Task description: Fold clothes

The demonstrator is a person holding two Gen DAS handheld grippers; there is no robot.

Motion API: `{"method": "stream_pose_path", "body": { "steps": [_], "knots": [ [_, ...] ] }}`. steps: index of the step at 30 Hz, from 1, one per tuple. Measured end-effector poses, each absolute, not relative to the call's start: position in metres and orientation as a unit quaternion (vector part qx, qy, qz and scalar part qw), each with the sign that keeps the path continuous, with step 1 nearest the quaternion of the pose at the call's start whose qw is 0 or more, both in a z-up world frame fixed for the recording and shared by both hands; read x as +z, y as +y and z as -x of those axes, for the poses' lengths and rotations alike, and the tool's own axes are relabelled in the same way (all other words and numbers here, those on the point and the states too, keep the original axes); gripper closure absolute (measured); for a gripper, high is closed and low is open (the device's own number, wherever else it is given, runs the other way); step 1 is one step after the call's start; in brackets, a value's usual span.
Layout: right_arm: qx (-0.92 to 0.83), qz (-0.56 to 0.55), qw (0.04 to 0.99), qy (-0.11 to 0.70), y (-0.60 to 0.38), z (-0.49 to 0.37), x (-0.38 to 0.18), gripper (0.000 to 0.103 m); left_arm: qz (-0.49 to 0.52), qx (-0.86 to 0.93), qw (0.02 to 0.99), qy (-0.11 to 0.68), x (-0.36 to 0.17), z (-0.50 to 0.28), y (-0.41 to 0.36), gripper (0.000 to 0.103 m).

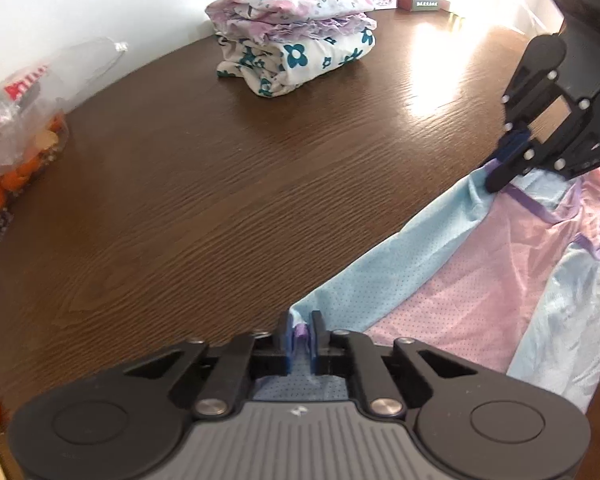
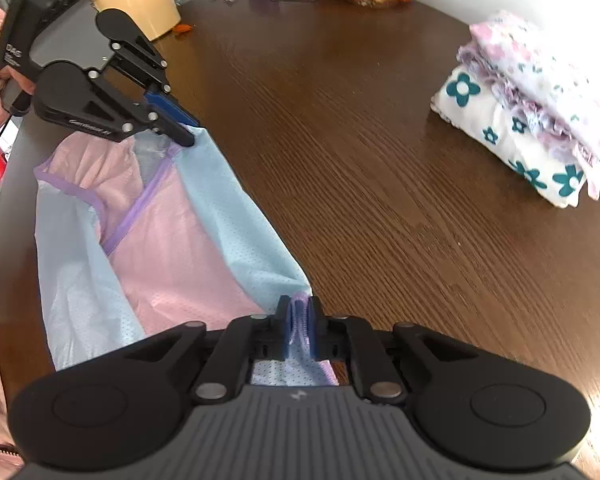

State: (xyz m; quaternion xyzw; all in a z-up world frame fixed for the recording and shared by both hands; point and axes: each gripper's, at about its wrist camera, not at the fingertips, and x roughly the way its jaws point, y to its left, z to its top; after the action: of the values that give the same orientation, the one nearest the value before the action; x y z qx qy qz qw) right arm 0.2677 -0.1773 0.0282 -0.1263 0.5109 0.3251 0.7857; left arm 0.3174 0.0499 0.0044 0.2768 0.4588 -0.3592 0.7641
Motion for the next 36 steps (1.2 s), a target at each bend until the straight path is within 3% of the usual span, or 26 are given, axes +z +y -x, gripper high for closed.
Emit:
{"method": "stream_pose_path", "body": {
  "steps": [6,15,18,30,33,36],
  "knots": [
    [0.334,0.143,0.807,0.466,-0.175,-0.246,0.047,0.099,-0.297,-0.334,0.796,0.408,0.014,-0.289,0.055,0.100],
    [0.356,0.225,0.836,0.351,-0.165,-0.154,0.079,0.100,-0.296,-0.294,0.885,0.207,0.048,-0.177,0.081,0.100],
    [0.365,0.254,0.837,0.318,-0.161,-0.113,0.080,0.100,-0.279,-0.278,0.896,0.203,0.038,-0.143,0.091,0.100],
    [0.368,0.267,0.832,0.318,-0.149,-0.059,0.032,0.099,-0.239,-0.250,0.905,0.249,-0.003,-0.083,0.116,0.100],
    [0.371,0.268,0.829,0.321,-0.149,-0.050,0.026,0.096,-0.231,-0.245,0.904,0.262,-0.011,-0.074,0.120,0.097],
    [0.374,0.249,0.831,0.329,-0.149,-0.046,0.024,0.086,-0.217,-0.239,0.907,0.271,-0.012,-0.077,0.122,0.090]
  ]
}}
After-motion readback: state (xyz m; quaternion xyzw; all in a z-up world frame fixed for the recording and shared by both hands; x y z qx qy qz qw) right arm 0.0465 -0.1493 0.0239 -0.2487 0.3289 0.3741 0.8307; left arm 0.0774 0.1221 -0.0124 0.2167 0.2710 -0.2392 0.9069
